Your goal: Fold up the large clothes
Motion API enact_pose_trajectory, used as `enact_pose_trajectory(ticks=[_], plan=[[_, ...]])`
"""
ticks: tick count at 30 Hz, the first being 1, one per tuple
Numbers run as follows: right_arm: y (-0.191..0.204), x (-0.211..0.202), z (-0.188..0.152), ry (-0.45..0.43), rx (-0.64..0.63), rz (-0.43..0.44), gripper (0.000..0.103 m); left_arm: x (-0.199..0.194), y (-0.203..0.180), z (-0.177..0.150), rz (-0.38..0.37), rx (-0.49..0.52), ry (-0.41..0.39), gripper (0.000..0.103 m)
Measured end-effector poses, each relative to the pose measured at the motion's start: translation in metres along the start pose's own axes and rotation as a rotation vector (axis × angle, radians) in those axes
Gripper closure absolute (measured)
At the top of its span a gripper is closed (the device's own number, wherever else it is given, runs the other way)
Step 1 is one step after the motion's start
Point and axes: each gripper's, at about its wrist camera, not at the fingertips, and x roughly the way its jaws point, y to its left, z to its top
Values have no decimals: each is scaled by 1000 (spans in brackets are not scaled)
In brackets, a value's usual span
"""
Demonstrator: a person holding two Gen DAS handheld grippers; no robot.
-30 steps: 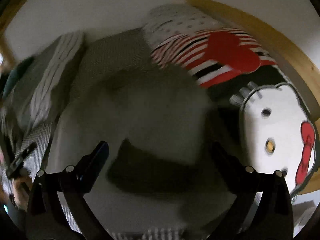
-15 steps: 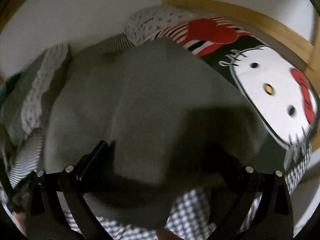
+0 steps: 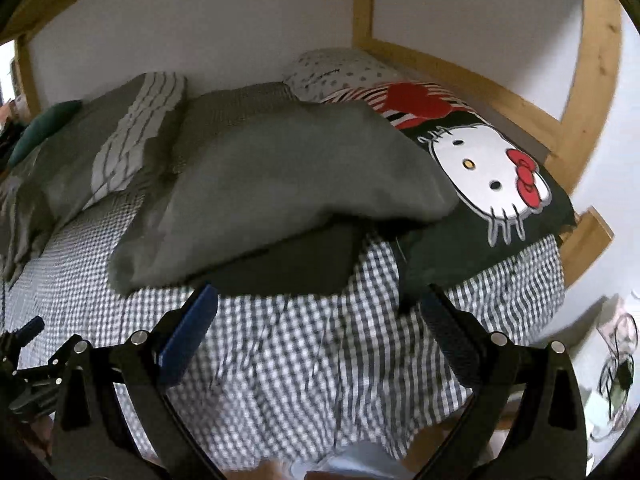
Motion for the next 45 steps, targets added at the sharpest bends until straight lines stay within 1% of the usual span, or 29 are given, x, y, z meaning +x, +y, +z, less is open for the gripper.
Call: enact_pose_trajectory(ticks=[2,3,6,9,14,16,21,24,27,33,36,45], plan=[[2,-21,-17,-2,-21,0,3,-22,-2,-17,47,-10,-8,5],[3,-31,-26,-6,-35,1,3,-28,-2,-22,52,-12,-11,5],[5,-57,-50,-19,-77,11,3,-57,-3,-44,65,-11,15,5],[4,-82,-75,-27,-97,37,3,-91,-3,-68,37,-9,-3,5],[8,-125,-115,-41,-126,46,3,-129,-8,-101,13,33,8,5],[11,-139,-128,-47,-131,37,3,-144,-10,-113,14,46,4,5],[10,-164,-153,-46,-124,49,3,-169,-14,-142,28,69,3,5],[13,-178,-166,-52,-131,56,3,-185,-11,-152,38,73,-13,5],[15,-190,-175,-61,-140,61,3,-196,-9,-160,68,67,-32,5],[17,-204,-188,-59,-160,44,3,-210,-8,-167,25,61,-44,5],[16,-205,-191,-52,-164,29,3,-213,-11,-172,21,63,-46,5],[16,-199,-199,-23,-148,36,3,-210,-10,-175,9,62,-31,5]])
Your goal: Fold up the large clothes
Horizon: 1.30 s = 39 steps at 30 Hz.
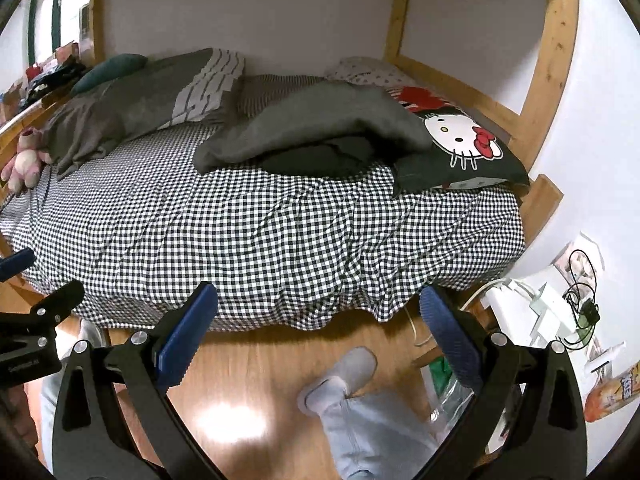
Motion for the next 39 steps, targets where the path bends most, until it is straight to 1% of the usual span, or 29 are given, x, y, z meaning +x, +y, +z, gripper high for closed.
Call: enact_pose_trajectory(ticks=[4,10,16,19,23,34,36,39], plan=[[0,2,-2,6,6,5,3,2,-1,-1,15,7,4,5],[0,4,-3,9,15,27,3,1,-1,-2,5,13,2,5],[1,4,-5,8,14,25,3,0,-4,-3,-8,16,8,5],[1,4,-5,4,10,28,3,2,-5,-3,15,15,14,5],[2,4,-6,2,5,29,3,3,-7,-3,65,24,13,5],[0,4,-7,-1,10,27,3,0,-14,-1,38,42,-4,5],[0,5,-7,0,8,28,3,0,-17,-3,43,57,-11,5],[0,6,-8,4,10,29,3,-1,-16,-3,31,48,-15,5]])
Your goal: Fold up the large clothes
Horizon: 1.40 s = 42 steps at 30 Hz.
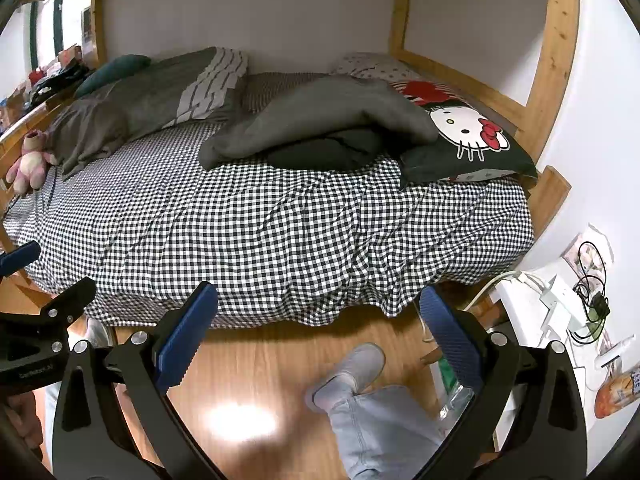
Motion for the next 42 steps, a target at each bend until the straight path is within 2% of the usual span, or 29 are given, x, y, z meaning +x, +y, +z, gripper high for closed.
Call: enact_pose_trajectory(ticks=[14,42], plan=[[-1,1,0,-4,12,7,3,0,7,3,-2,-32,7,5],[0,1,-2,3,21,18,3,1,4,0,-18,-24,25,5]])
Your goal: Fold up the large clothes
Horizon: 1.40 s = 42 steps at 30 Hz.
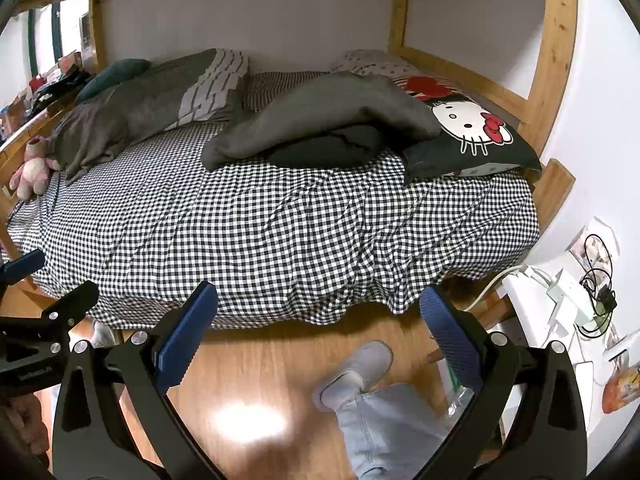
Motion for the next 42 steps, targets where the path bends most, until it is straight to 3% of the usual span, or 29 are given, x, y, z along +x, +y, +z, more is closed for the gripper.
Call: enact_pose_trajectory(ticks=[26,32,34,37,39,42], plan=[[-4,-1,0,2,-7,4,3,1,1,3,50,26,-3,5],[-3,-2,-1,1,-6,2,3,1,-9,3,155,77,-30,5],[-4,-3,-1,2,-3,2,3,0,-10,2,126,71,-24,5],[-5,-3,-1,3,0,0,3,1,-8,4,-8,33,8,5],[-6,-4,-1,2,0,-2,3,1,-7,4,-59,15,13,5],[-9,-3,0,0,1,-2,3,1,-10,4,-53,16,8,5]])
